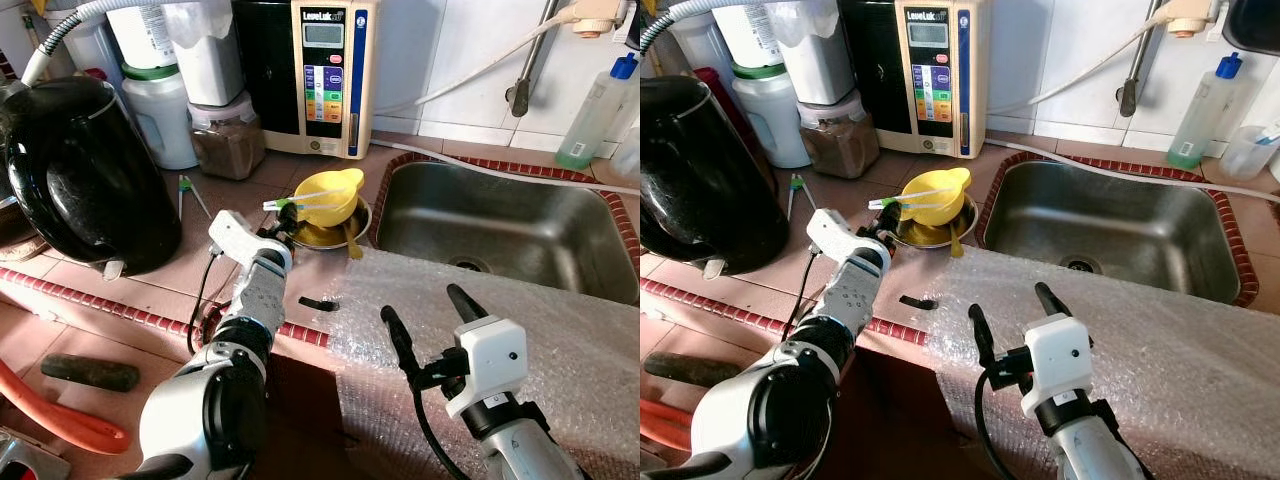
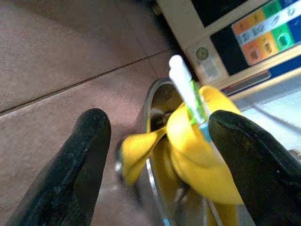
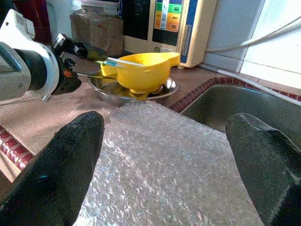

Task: Kitchen organization

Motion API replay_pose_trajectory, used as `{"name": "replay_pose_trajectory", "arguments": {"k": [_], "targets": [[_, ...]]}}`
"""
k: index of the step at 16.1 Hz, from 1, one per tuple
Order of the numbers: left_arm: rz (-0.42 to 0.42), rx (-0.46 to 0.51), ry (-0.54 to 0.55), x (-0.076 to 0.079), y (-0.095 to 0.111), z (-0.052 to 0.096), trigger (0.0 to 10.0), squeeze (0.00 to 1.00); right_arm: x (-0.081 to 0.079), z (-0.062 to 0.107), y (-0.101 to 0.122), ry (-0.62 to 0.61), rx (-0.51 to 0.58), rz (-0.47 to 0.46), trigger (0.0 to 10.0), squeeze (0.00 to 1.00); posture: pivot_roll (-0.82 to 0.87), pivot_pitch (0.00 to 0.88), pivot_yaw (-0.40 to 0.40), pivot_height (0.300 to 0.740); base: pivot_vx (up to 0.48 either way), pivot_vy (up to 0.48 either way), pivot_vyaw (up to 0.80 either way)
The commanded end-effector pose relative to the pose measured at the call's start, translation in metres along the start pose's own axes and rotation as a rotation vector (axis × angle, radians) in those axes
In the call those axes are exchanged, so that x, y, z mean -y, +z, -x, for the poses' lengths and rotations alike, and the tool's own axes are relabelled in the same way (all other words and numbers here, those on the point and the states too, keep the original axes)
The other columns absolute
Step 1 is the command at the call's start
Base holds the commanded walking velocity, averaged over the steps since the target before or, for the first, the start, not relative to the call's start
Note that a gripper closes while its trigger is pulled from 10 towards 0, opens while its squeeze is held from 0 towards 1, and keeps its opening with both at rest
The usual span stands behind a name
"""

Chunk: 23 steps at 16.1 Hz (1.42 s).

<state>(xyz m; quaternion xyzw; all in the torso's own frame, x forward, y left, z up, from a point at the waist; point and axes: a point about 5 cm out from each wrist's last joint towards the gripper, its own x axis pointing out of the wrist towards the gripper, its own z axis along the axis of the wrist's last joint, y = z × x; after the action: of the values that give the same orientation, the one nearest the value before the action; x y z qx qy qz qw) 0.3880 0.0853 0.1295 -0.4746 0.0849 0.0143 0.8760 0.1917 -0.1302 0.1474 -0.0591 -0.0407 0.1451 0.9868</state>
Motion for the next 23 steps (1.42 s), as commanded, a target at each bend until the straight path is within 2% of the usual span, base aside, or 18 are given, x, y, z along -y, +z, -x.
{"name": "replay_pose_trajectory", "arguments": {"k": [1, 9, 11, 14, 23], "targets": [[0.010, -0.011, -0.019, 0.007, 0.001, -0.002, 0.0, 0.00, 0.001, -0.001, 0.003, -0.011, 0.018, 0.005, 10.0, 0.00, -0.12, 0.000, 0.096, 0.740, 0.000, 0.000, 0.00], [0.080, -0.036, -0.072, 0.013, -0.006, -0.001, 0.0, 0.00, 0.000, 0.001, 0.002, -0.010, 0.012, 0.030, 10.0, 0.00, -0.13, 0.000, 0.096, 0.740, 0.000, 0.000, 0.00], [0.085, -0.033, -0.070, 0.013, -0.006, -0.002, 0.0, 0.00, 0.001, 0.000, 0.001, -0.016, 0.013, 0.034, 10.0, 0.00, -0.13, 0.000, 0.098, 0.740, 0.000, 0.000, 0.00], [0.047, -0.011, -0.069, 0.012, 0.000, -0.002, 0.0, 0.00, 0.000, 0.000, 0.001, -0.021, 0.011, 0.036, 10.0, 0.00, -0.13, 0.000, 0.100, 0.740, 0.000, 0.000, 0.00], [-0.033, 0.036, 0.007, -0.015, 0.015, 0.000, 0.0, 0.00, 0.001, -0.001, -0.001, -0.011, 0.007, 0.041, 10.0, 0.00, -0.11, 0.000, 0.080, 0.740, 0.000, 0.000, 0.00]]}}
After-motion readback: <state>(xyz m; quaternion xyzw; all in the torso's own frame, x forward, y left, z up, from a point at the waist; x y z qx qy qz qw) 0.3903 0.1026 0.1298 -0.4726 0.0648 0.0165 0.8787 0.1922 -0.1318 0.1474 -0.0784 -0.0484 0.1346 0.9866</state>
